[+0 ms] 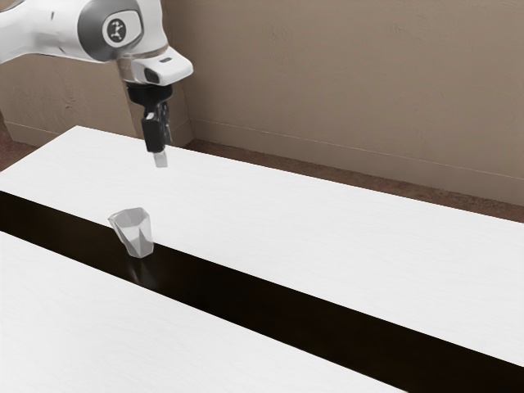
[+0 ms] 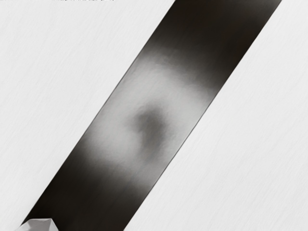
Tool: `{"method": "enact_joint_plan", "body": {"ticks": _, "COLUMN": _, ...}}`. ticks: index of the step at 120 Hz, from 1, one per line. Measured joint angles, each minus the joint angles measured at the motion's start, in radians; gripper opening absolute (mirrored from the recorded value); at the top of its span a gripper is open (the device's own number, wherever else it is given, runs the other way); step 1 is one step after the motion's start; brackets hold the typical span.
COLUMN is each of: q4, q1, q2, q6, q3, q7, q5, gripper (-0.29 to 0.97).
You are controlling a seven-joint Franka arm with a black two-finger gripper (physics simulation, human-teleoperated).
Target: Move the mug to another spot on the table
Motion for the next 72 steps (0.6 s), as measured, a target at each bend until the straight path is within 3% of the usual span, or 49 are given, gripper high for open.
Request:
{"method": "enact_joint_plan", "body": {"ticks": 37, "q4": 0.003, "q1": -0.004, "q2": 0.011, "q6": -0.001, "q3": 0.004, "q7": 0.022, "q5": 0.010, "gripper": 0.68}}
{"method": "enact_joint_plan", "body": {"ticks": 72, "q4": -0.006, "q1": 0.182, "q2": -0.021, "q6": -0.055, "q3": -0.015, "q7": 0.198, "q5": 0.016, "gripper": 0.68}}
